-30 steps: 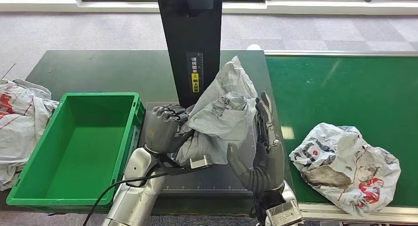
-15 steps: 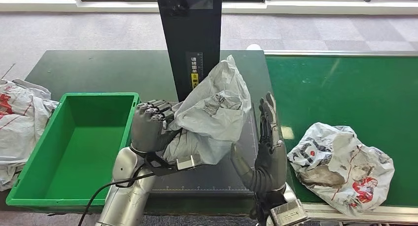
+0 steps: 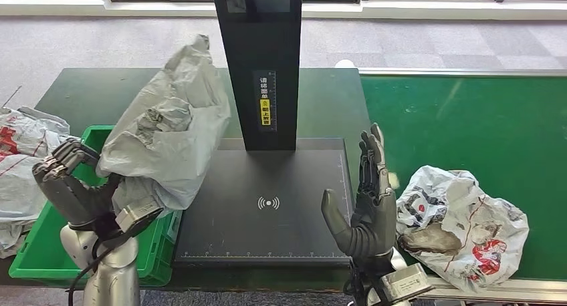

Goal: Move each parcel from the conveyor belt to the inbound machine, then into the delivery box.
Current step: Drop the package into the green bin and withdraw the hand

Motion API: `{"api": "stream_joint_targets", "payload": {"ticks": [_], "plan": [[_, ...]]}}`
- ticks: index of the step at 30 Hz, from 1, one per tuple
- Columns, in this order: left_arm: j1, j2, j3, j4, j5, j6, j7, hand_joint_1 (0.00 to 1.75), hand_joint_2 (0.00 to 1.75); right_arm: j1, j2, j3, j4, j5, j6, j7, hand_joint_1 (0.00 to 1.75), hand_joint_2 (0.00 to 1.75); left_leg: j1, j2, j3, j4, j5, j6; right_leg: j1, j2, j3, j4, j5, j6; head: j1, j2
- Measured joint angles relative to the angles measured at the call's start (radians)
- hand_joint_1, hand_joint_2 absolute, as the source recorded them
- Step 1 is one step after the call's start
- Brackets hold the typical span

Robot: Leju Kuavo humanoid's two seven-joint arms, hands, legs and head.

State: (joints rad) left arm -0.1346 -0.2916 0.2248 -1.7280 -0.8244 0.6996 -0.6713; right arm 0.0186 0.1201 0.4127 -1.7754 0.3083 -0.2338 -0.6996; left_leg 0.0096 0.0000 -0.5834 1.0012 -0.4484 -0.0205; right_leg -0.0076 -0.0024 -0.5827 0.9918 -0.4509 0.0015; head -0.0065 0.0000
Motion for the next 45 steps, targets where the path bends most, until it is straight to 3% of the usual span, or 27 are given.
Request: {"api": "stream_joint_targets", "payload": {"ticks": [10,17,23,25,29,33,34,35,37,38,39,45], "plan": [[-0.011,0.010,0.119,-0.114,0.099,0.000,0.000,1.75,1.75,-0.019,-0.001,0.000,0.021,0.006,0.034,0.000,0.00,1.75,0.000,0.000,0.001,0.000,0.000,0.000,0.000,0.000,0.000,0.000,0.000,0.000,0.000,0.000],[-0.064,0.047,0.249,-0.047,0.109,0.000,0.003,1.75,1.75,-0.025,-0.001,0.000,0.032,0.023,0.044,0.000,0.00,1.75,0.000,0.000,0.001,0.000,0.001,-0.001,0.001,0.000,0.000,0.000,0.000,0.000,0.000,0.000],[-0.073,0.056,0.266,-0.018,0.088,0.000,0.010,1.75,1.75,-0.025,-0.001,0.000,0.033,0.027,0.045,0.000,0.00,1.75,0.000,0.000,0.001,0.000,0.001,-0.001,0.001,0.000,0.000,0.000,0.000,0.000,0.000,0.000],[-0.081,0.071,0.271,0.038,0.044,-0.019,0.063,1.75,1.75,-0.024,-0.001,0.000,0.034,0.034,0.044,0.000,0.00,1.75,0.000,0.000,0.001,0.000,0.001,-0.001,0.001,0.000,0.000,0.000,0.000,0.000,0.000,0.000],[-0.100,0.107,0.251,0.227,-0.127,-0.161,0.294,1.75,1.75,-0.015,0.001,-0.001,0.035,0.062,0.057,0.000,0.00,1.75,0.000,0.000,0.001,0.000,0.001,-0.001,-0.001,0.001,0.000,0.000,0.000,0.000,0.000,0.000],[-0.108,0.117,0.220,0.323,-0.174,-0.192,0.352,1.75,1.75,-0.006,0.009,-0.004,0.035,0.073,0.070,0.000,0.00,1.75,0.000,0.002,0.001,0.000,0.001,-0.001,-0.001,0.002,-0.001,0.000,0.001,0.000,0.000,0.000],[-0.111,0.118,0.214,0.338,-0.179,-0.197,0.359,1.65,1.75,-0.005,0.011,-0.005,0.035,0.074,0.072,0.000,0.00,1.75,0.000,0.002,0.001,0.000,0.000,-0.001,-0.001,0.002,-0.001,0.000,0.001,0.000,0.000,0.000],[-0.113,0.121,0.210,0.351,-0.185,-0.208,0.369,1.23,1.75,-0.004,0.013,-0.006,0.034,0.075,0.074,0.000,0.00,1.75,0.000,0.002,0.001,0.000,0.000,-0.001,0.000,0.002,-0.001,0.000,0.001,0.000,0.000,0.000],[-0.119,0.126,0.201,0.376,-0.205,-0.243,0.400,0.36,0.87,-0.002,0.015,-0.008,0.034,0.079,0.077,0.000,0.00,1.75,0.000,0.002,0.001,0.000,0.000,-0.001,0.000,0.002,-0.001,0.000,0.001,0.000,0.000,0.000],[-0.122,0.128,0.197,0.392,-0.214,-0.258,0.417,0.01,0.44,-0.002,0.016,-0.009,0.034,0.080,0.078,0.000,0.00,1.75,-0.001,0.002,0.001,0.000,0.000,-0.001,0.000,0.002,-0.001,0.000,0.001,0.000,0.000,0.000],[-0.124,0.129,0.193,0.407,-0.218,-0.266,0.430,0.00,0.00,-0.002,0.017,-0.010,0.034,0.081,0.080,0.000,0.00,1.75,-0.001,0.002,0.001,0.000,0.000,-0.001,0.000,0.002,-0.001,0.000,0.001,0.000,0.000,0.000],[-0.124,0.130,0.182,0.425,-0.116,-0.182,0.410,0.00,0.00,-0.002,0.030,-0.019,0.034,0.088,0.086,0.000,0.00,1.75,0.000,0.002,0.001,0.000,0.000,-0.001,0.000,0.002,-0.001,0.000,0.001,-0.001,0.000,0.000]]}}
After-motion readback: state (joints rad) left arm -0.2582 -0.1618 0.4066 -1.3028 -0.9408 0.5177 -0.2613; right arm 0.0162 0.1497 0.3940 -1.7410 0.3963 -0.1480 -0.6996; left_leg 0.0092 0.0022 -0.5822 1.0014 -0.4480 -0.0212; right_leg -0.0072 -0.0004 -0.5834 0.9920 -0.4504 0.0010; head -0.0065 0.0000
